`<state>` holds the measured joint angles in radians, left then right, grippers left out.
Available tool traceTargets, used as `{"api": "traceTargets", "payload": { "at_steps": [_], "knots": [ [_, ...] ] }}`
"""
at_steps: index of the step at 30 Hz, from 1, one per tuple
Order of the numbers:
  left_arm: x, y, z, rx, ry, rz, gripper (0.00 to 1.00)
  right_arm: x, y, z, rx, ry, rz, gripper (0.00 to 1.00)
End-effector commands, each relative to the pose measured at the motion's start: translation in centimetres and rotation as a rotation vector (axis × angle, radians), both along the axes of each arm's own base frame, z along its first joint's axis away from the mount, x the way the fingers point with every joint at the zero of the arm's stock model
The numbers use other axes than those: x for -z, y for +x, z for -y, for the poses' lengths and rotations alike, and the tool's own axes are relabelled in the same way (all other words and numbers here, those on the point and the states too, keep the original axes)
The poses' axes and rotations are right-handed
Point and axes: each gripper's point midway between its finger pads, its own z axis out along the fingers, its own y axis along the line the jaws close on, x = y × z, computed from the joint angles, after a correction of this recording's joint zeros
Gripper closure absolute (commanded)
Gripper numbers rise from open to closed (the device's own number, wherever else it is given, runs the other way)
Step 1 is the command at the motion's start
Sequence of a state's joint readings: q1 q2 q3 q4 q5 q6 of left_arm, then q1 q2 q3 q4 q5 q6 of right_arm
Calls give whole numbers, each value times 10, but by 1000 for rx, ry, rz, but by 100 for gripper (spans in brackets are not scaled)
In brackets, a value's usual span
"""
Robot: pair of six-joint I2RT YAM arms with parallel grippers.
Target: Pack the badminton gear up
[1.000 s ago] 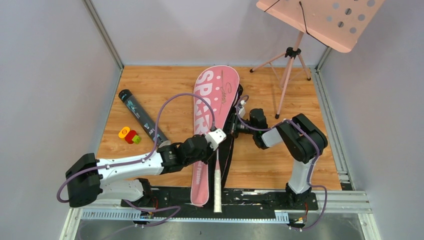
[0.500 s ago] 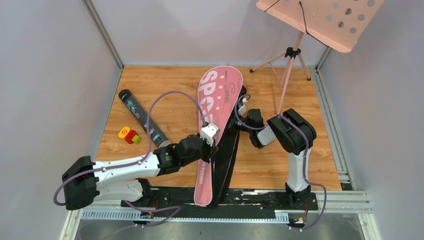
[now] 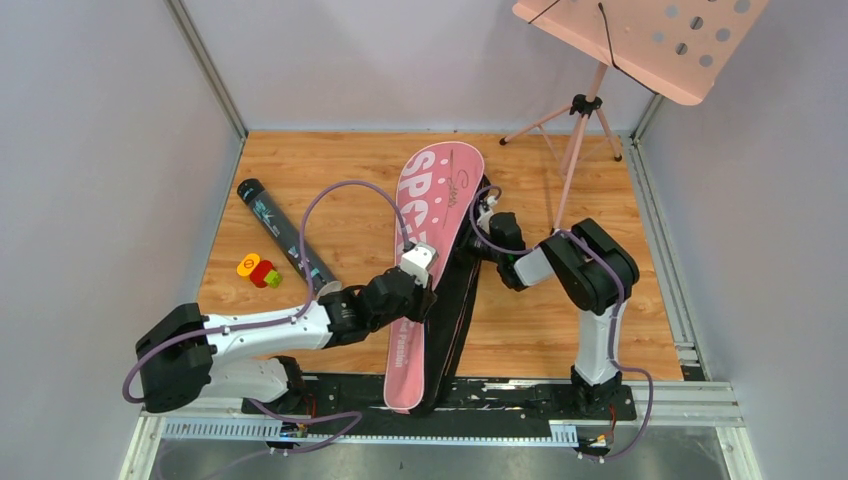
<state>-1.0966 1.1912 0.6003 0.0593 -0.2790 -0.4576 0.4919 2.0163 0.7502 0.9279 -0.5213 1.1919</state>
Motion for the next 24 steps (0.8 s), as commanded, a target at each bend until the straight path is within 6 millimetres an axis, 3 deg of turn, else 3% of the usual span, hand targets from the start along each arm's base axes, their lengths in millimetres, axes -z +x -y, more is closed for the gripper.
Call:
{"api": "traceTargets", "payload": {
  "at_steps": [1, 4, 8, 13, 20, 24],
  "knots": [
    [-21, 8, 15, -22, -70, 4, 76, -19, 8, 13, 77, -74, -7, 51],
    [-18, 10, 13, -31, -58, 1, 75, -11, -10, 21, 59, -128, -56, 41],
    [-17, 11, 9, -43, -56, -2, 72, 6, -30, 42, 81, -232, -123, 39],
    [-19, 9, 6, -44, -68, -3, 65, 6, -46, 62, 89, -317, -138, 38],
    [-19, 11, -4, -66, -31, 17, 43, -14, -45, 97, 199, -421, -92, 29],
    [-12, 11, -10, -65, 30, 16, 41, -21, -40, 104, 243, -436, -74, 27]
  ]
}}
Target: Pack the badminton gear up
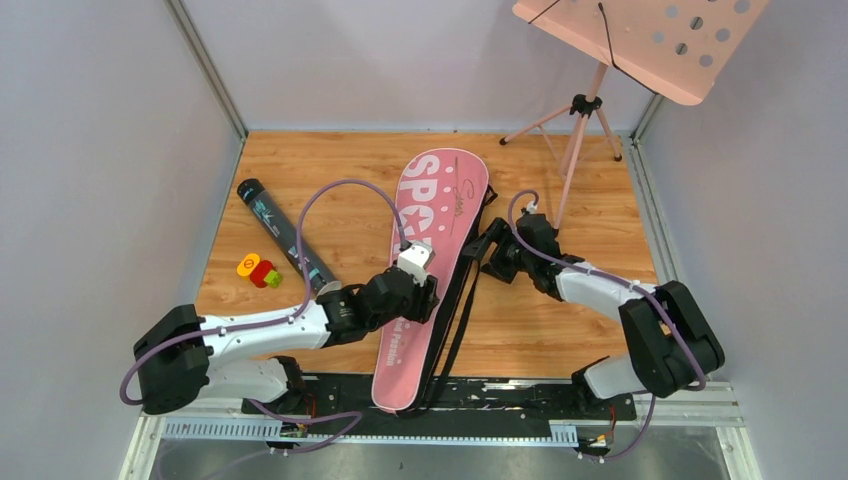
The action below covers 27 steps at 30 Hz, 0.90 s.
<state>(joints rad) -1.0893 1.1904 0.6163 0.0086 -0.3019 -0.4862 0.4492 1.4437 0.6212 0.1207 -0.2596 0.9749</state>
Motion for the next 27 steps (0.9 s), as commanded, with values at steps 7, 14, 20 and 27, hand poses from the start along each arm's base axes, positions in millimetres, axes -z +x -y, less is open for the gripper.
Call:
{"api": "traceTargets", "payload": {
  "at_steps": [7, 14, 20, 27],
  "knots": [
    [13, 3, 0, 8, 83, -19, 50, -4, 17, 2, 26, -30, 41, 27],
    [44, 2, 6, 31, 162, -74, 55, -9, 25, 6, 19, -62, 64, 38],
    [55, 8, 0, -6, 207, -71, 54, 4, 24, 27, 63, -200, -1, 31],
    [67, 9, -1, -15, 231, -81, 54, -4, 30, 12, 54, -84, 75, 30]
  ]
}}
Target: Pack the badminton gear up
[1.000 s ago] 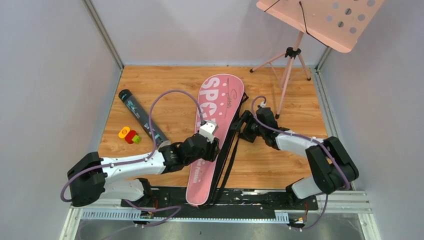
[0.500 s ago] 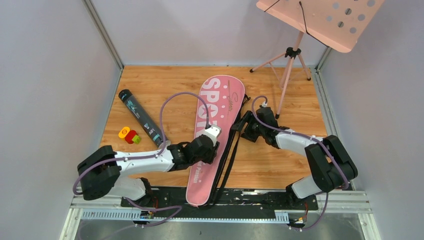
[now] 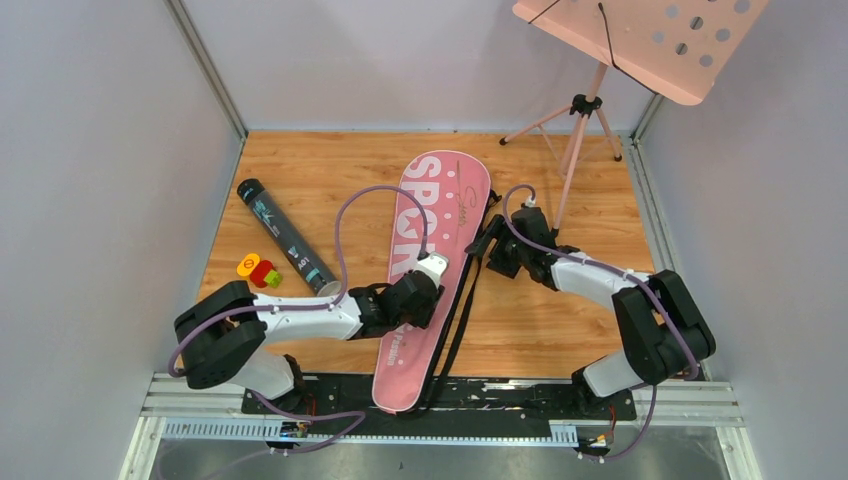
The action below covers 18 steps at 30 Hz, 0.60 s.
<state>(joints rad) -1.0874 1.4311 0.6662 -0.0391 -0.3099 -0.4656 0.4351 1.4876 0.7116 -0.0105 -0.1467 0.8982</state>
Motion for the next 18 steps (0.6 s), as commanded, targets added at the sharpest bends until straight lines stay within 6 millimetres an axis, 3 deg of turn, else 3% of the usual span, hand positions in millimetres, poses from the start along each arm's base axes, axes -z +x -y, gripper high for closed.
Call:
{"api": "traceTargets", "payload": {
  "at_steps": [1, 5, 12, 15, 18],
  "knots": [
    [0, 8, 4, -18, 7, 16, 54, -12, 13, -10, -11, 65, 82, 30],
    [3, 8, 4, -17, 8, 16, 54, 1, 22, -23, -59, 78, 60, 32],
    [2, 8, 2, -15, 6, 24, 53, 20, 18, -37, -104, 140, 26, 46],
    [-7, 10, 6, -9, -35, 51, 53, 20, 17, -38, -108, 154, 30, 57],
    [-21, 13, 6, -4, -53, 81, 52, 11, 16, -45, -128, 196, 37, 75]
  ]
}}
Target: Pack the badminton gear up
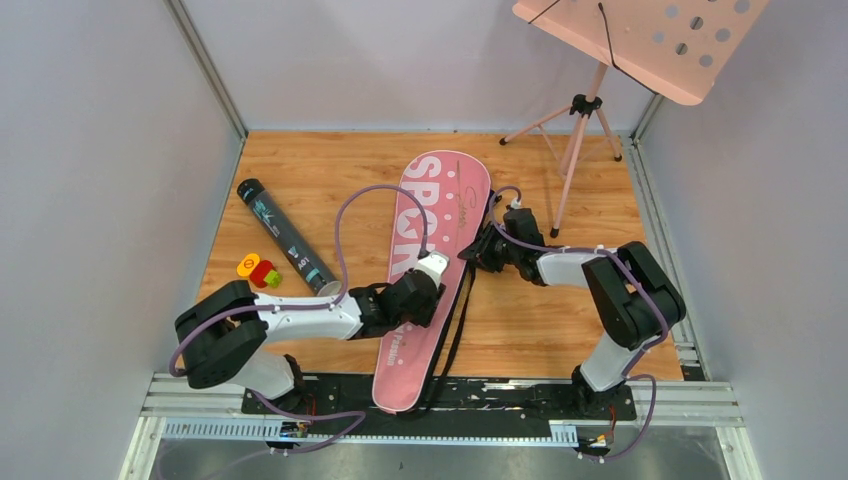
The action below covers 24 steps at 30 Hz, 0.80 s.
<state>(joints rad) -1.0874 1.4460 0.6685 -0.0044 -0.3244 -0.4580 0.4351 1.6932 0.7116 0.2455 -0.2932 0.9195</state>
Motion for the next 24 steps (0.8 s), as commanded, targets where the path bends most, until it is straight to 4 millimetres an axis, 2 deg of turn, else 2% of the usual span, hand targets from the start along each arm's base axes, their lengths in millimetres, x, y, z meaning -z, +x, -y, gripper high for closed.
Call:
{"api": "traceTargets", "payload": {
  "at_steps": [1, 4, 5, 9, 15, 16, 19, 24],
  "knots": [
    [-29, 8, 1, 8, -43, 72, 50, -22, 3, -15, -38, 102, 48, 81],
    [-50, 8, -2, 27, -34, 96, 45, -48, -3, -28, -67, 214, 68, 99],
    [-58, 8, -4, 23, -30, 104, 43, -58, -8, -35, -82, 261, 69, 100],
    [-79, 4, -12, 0, 2, 194, 35, -90, -22, -57, -92, 349, 65, 100],
    [-87, -8, -11, 10, 55, 288, 28, -123, -25, -73, -37, 439, 58, 100],
    [-87, -12, -8, 23, 66, 298, 27, -128, -25, -74, -31, 458, 59, 100],
    [-79, -11, -18, -6, 159, 302, 26, -132, -27, -76, -15, 483, 44, 100],
    [-74, -19, -18, -3, 217, 326, 25, -129, -24, -73, 46, 502, 19, 100]
  ]
}}
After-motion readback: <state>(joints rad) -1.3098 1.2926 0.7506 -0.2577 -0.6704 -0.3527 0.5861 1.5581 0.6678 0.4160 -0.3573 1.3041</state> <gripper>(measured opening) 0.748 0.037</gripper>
